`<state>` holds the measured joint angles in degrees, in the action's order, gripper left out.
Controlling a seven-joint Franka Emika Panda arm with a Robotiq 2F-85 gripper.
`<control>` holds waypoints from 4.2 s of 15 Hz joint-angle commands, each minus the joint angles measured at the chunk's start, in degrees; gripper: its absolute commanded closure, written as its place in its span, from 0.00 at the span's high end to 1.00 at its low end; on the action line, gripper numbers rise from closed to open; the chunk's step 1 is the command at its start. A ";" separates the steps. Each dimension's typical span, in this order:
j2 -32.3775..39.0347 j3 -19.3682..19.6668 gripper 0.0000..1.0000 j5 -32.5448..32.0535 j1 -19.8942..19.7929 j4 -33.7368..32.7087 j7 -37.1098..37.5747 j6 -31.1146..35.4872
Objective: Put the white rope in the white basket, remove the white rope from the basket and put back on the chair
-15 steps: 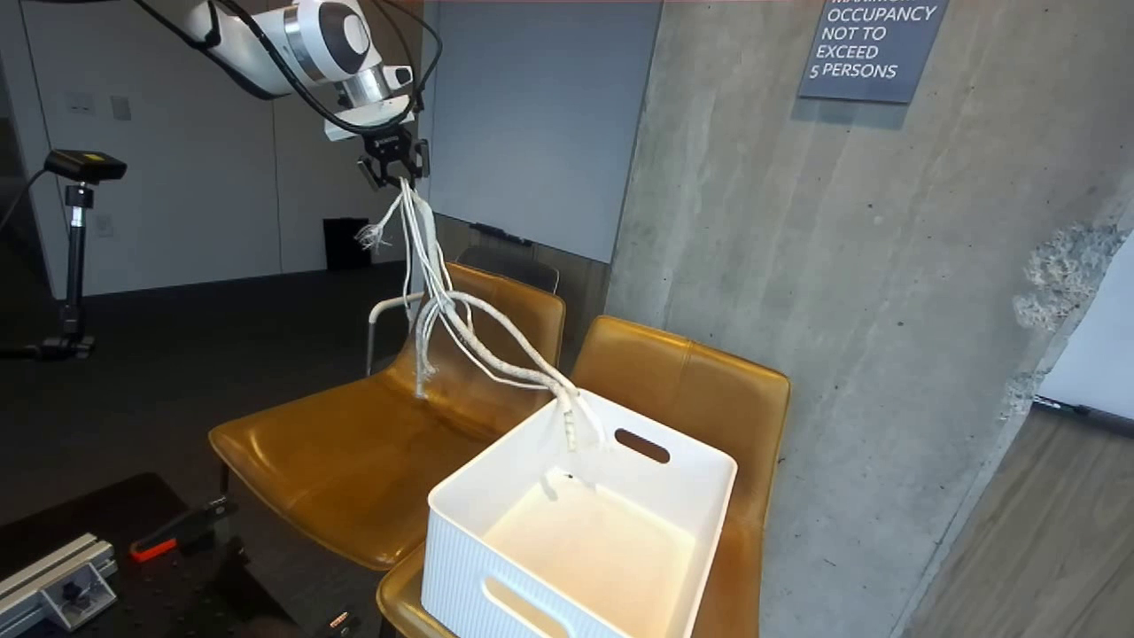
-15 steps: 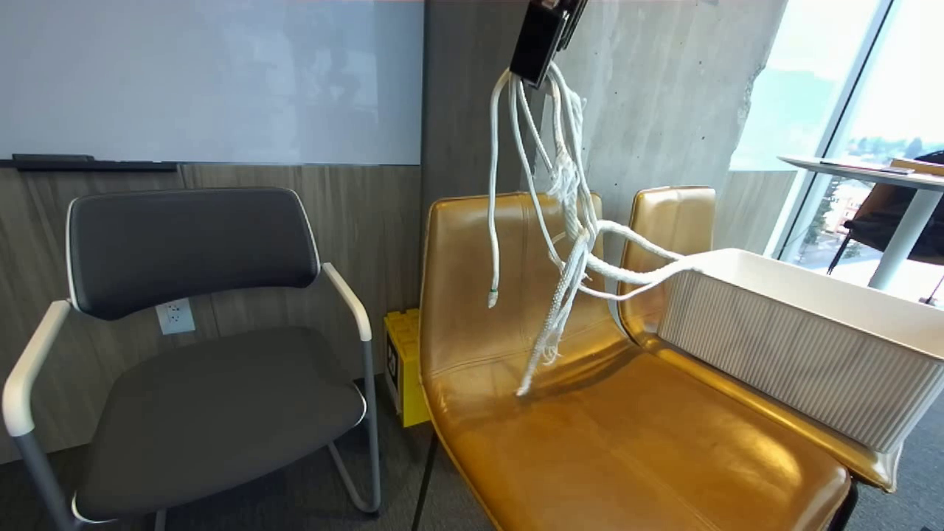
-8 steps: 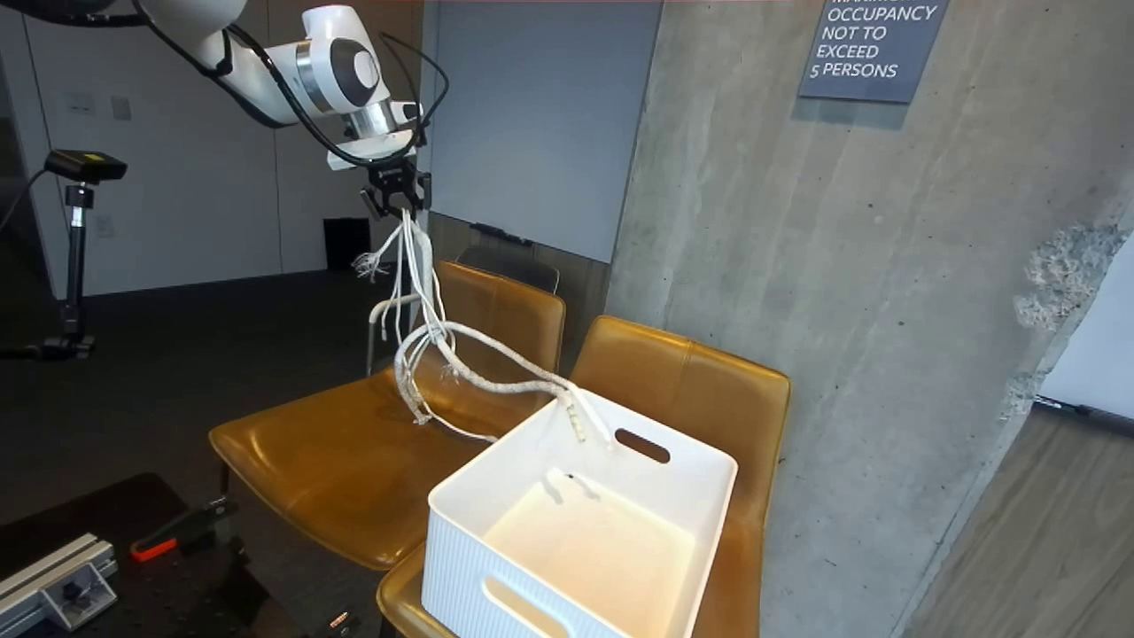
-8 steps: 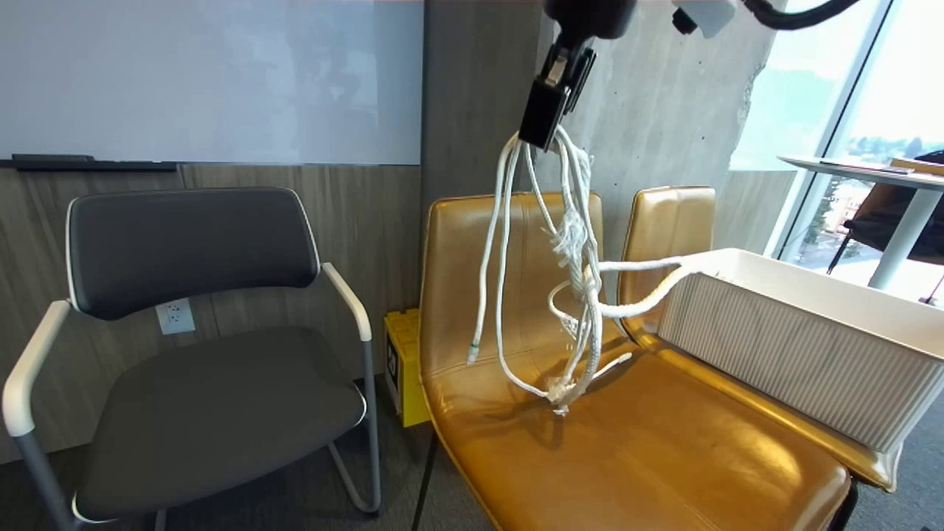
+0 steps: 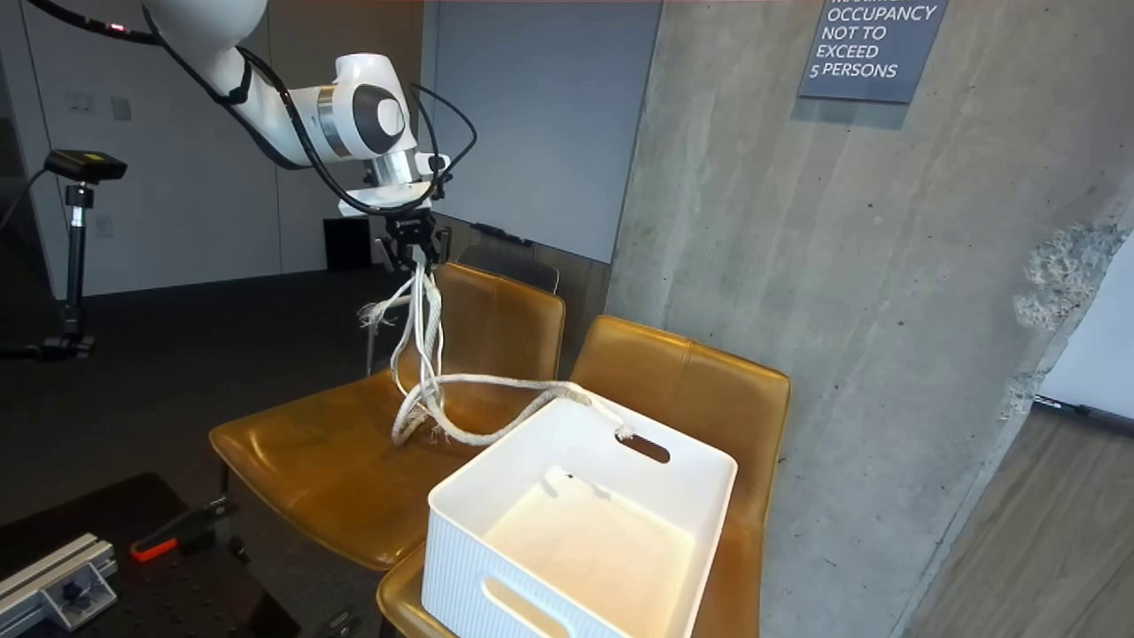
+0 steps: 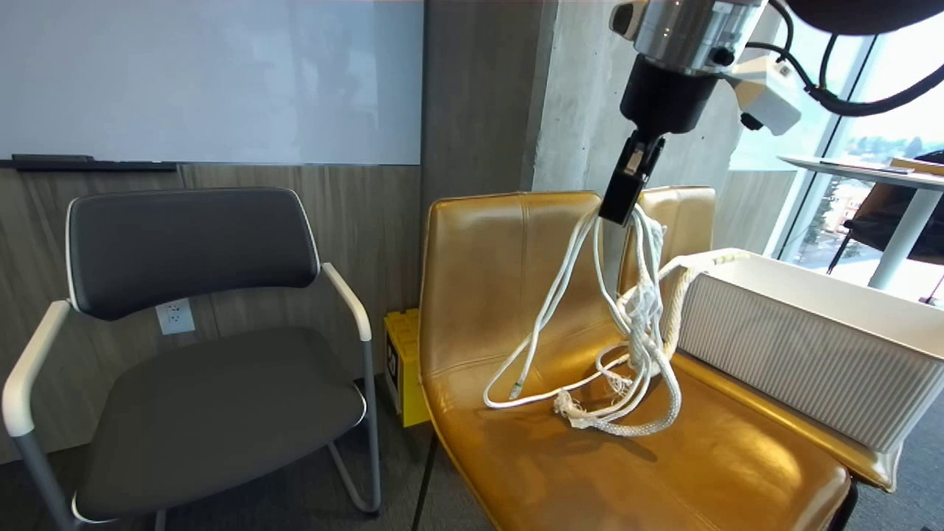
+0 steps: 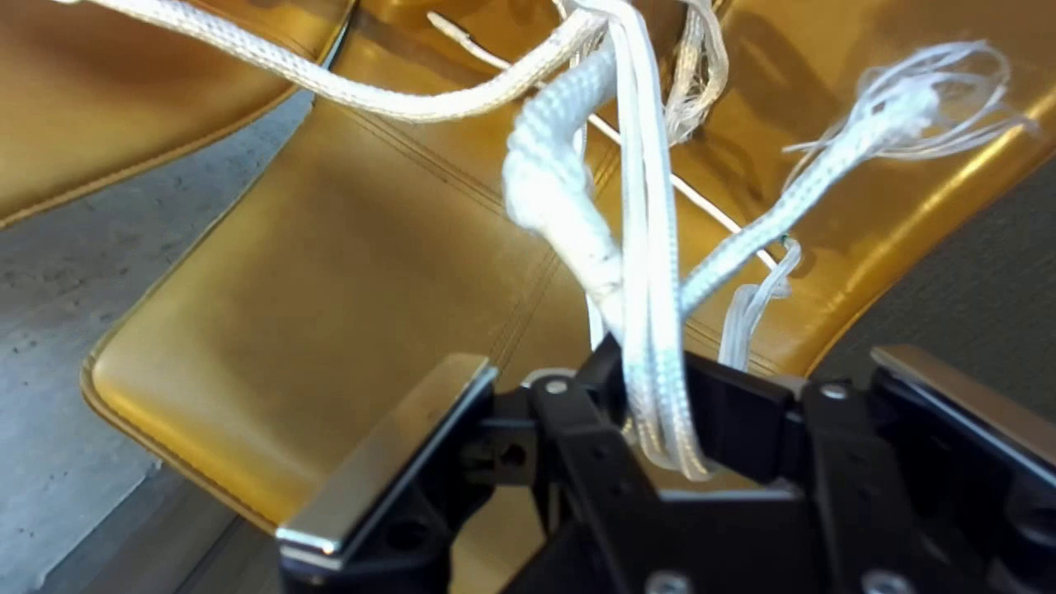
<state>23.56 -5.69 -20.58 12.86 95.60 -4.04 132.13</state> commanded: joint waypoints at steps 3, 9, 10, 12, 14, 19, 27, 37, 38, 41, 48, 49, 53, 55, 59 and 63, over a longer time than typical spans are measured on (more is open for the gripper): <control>-4.57 0.06 0.02 2.78 -2.51 10.53 0.61 4.34; -3.12 -1.86 0.02 6.77 -1.90 13.26 0.34 6.93; -2.69 -2.79 0.02 7.30 -0.88 13.46 0.99 7.31; -2.15 -5.53 0.02 9.41 1.28 14.97 1.80 8.78; -1.94 -8.30 0.02 10.57 4.00 16.74 2.06 9.02; 0.24 -11.69 0.02 10.45 10.20 16.36 4.82 8.14; -4.08 -7.33 0.02 9.55 5.41 18.72 2.83 7.62; -6.38 -0.30 0.02 2.96 -0.42 17.02 1.28 8.54; -6.34 0.35 0.02 0.49 -0.07 16.82 1.82 8.48; -6.55 1.43 0.40 -5.80 0.51 16.39 3.92 8.25; -8.02 1.21 0.90 -5.97 -1.72 15.13 1.45 7.57; -8.50 0.48 0.97 -3.16 -2.82 15.10 -1.06 6.25; -11.43 -1.65 1.00 10.68 -6.96 16.17 -10.60 3.85; -9.20 -0.36 1.00 7.70 -5.63 14.71 -8.34 5.11; -10.16 -0.81 1.00 9.07 -6.20 15.23 -9.42 4.52; -10.16 -0.90 1.00 9.07 -6.18 15.37 -9.42 4.53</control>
<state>13.39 -6.57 -11.52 6.67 111.08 -13.47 136.82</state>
